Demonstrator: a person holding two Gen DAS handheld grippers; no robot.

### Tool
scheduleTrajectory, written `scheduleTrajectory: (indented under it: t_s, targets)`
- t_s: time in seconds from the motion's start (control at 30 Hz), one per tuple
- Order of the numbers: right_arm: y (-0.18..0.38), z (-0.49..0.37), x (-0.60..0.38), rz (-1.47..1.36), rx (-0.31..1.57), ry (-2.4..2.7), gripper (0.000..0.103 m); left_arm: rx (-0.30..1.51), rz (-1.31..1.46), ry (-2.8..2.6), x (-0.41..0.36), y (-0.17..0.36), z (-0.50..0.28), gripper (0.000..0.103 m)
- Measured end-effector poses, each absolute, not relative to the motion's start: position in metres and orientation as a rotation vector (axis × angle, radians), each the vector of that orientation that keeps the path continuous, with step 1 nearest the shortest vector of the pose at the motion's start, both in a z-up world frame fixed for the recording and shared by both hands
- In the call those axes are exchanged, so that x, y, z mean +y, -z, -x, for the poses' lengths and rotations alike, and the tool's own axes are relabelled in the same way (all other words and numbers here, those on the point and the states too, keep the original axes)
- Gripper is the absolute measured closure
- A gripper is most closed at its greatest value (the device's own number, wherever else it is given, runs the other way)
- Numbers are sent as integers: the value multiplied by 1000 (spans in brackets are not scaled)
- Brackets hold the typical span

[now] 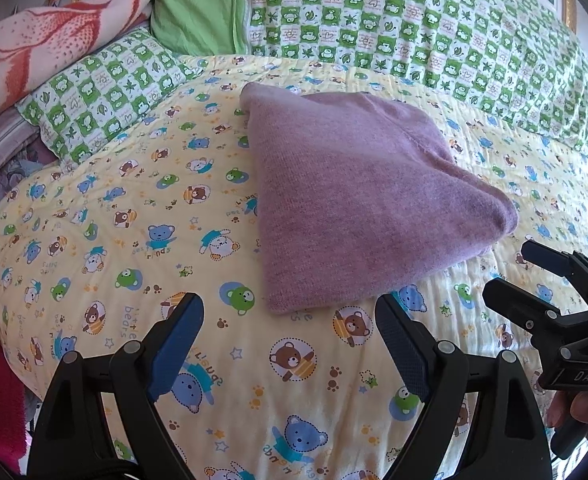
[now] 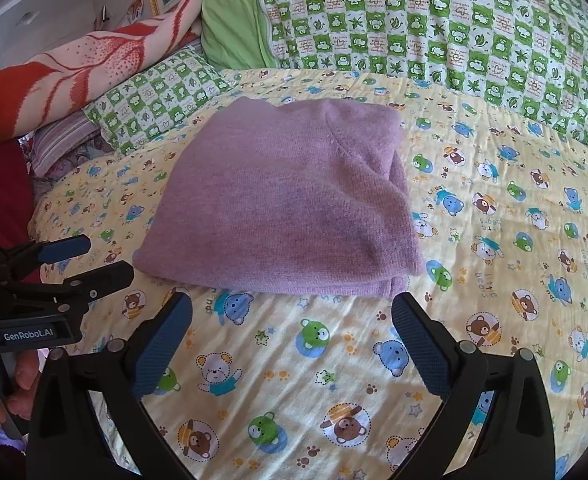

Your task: Fold small clothes

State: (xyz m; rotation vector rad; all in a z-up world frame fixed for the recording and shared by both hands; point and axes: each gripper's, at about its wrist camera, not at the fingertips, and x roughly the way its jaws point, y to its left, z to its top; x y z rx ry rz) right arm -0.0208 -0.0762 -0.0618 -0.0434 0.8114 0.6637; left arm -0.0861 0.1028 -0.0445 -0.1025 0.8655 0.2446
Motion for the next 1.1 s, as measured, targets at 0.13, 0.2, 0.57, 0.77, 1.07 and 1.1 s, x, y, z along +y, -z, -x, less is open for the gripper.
scheduleTrajectory:
  t_s: [0.13,0.2,0.57,0.77,1.07,1.1]
  targets:
    - [62,21,-77,42,810,-659,3,865,98,-245,103,44,86,14]
    - [61,22,-77,39,810,-659,3,866,96,-245,103,44,86,14]
    - [58,21,-77,33,806,-661,3,862,90,-254,101,41,87,14]
    - [56,21,-77,32,803,-659,3,863,85,-254,101,40,87,14]
    - [56,21,-77,30,803,-658,3,872,83,-254,100,41,85,14]
    - [56,21,-77,29,804,-657,3,871,83,-254,100,40,85,14]
